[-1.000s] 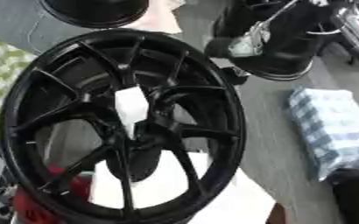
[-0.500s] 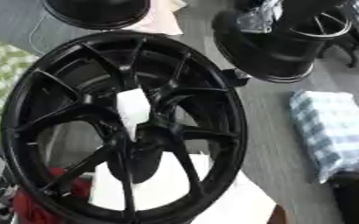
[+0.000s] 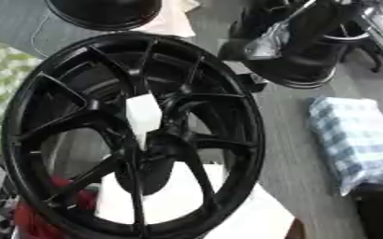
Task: Pull the pin out of the wheel hub.
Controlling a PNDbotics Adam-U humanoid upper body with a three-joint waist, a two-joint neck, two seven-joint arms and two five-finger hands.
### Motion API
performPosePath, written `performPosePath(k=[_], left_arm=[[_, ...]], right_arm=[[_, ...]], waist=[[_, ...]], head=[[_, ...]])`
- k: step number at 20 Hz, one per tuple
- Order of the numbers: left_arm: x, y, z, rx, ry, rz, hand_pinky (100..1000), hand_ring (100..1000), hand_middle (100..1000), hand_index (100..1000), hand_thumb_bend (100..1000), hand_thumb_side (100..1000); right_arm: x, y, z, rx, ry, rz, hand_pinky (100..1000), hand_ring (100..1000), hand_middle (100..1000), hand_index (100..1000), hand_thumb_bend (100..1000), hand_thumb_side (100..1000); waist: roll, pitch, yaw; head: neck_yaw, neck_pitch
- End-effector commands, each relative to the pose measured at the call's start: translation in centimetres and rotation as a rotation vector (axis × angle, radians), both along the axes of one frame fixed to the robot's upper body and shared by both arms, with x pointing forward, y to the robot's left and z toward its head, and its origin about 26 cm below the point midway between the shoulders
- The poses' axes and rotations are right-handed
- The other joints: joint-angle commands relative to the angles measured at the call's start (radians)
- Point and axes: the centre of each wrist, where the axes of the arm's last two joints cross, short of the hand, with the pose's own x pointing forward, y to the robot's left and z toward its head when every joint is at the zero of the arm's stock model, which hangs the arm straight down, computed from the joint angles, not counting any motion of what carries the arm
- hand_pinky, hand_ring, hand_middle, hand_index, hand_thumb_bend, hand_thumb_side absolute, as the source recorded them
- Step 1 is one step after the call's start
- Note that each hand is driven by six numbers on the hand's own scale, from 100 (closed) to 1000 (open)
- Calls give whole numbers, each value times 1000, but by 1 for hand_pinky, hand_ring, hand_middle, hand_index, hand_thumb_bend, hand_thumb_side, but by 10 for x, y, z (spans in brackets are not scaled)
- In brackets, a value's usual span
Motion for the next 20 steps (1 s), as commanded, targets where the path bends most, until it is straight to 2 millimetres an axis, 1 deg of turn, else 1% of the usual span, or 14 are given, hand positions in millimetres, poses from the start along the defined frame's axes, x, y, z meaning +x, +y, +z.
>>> performPosePath(k=[1, 6, 11, 15, 20], left_arm=[[-2, 0, 9, 36, -16, -6, 857, 647, 585, 783, 100, 776], [-2, 1, 9, 42, -9, -6, 857, 646, 584, 783, 100, 776], [-2, 1, 9, 51, -2, -7, 858, 647, 585, 783, 100, 776], [-3, 1, 9, 57, 4, -11, 858, 647, 585, 783, 100, 776], [-3, 2, 8, 60, 10, -10, 858, 647, 585, 783, 100, 776]], right_arm=[[-6, 2, 10, -83, 2, -15, 750, 713, 643, 718, 596, 186], [-6, 11, 10, -168, 76, -25, 748, 721, 653, 725, 586, 190], [-7, 21, 9, -246, 179, -33, 765, 744, 678, 737, 560, 195], [-8, 33, 12, -290, 261, -2, 761, 745, 673, 732, 541, 206], [-10, 41, 17, -337, 380, 14, 757, 742, 669, 729, 523, 193]], waist=[[7, -19, 1], [3, -23, 0], [0, -31, -4], [-1, -39, -9], [-2, -42, -12]], head=[[-4, -3], [-3, 3], [0, 10], [2, 14], [4, 19]])
